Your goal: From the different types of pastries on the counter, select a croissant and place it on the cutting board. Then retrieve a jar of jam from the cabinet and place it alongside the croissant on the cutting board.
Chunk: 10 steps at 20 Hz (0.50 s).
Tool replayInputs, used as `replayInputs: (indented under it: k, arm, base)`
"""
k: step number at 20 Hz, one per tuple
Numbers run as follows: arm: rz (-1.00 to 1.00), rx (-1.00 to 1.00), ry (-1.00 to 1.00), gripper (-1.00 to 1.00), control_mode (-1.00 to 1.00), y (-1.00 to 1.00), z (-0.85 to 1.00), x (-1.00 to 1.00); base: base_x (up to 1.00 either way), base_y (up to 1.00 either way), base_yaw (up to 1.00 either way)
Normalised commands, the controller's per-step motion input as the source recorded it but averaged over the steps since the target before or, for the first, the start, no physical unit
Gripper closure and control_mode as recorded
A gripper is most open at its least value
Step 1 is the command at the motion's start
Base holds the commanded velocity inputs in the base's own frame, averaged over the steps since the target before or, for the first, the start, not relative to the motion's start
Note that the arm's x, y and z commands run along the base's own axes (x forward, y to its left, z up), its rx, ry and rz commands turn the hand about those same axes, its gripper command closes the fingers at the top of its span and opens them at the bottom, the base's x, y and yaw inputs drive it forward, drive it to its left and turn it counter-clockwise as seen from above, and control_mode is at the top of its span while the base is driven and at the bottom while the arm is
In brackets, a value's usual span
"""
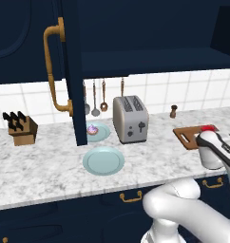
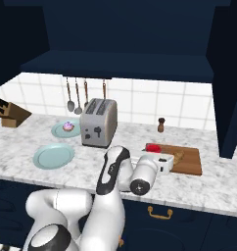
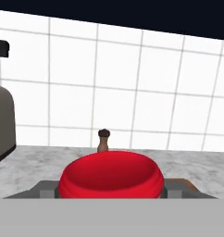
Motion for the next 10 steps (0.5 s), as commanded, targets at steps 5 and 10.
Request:
replayInputs:
  k: [5,10]
  arm:
    - [0.0,0.01,0.0,1.0,-1.0,0.0,-0.19,0.35]
    - [-0.03,0.0,0.01,1.0,-1.0,-0.05,-0.37,0.47]
  base:
    - [0.0,0.0,0.0]
    - [0.0,0.0,0.0]
